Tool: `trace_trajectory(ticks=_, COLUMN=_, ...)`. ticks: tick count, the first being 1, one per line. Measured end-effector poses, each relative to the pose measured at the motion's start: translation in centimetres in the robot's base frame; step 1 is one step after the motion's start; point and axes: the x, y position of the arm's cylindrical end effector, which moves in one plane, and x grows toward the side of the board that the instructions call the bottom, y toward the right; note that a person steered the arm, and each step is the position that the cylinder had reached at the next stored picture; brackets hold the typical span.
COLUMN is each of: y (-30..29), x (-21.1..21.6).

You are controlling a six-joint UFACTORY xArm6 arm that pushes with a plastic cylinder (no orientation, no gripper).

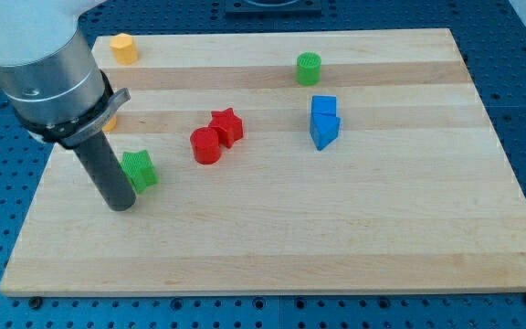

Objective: Move the green star to the right of the yellow heart

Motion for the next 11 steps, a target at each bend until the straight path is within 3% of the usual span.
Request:
trace_trajectory(ticks=3, y=0.7, x=-6.8)
trace_trajectory(ticks=5, y=3.8, x=-3.7)
trace_trajectory(ticks=7, y=3.7, x=-8.4)
trace_trajectory(ticks=9, y=2.8, x=-12.4)
trace_trajectory(ticks=11, y=-2.8, x=-11.4)
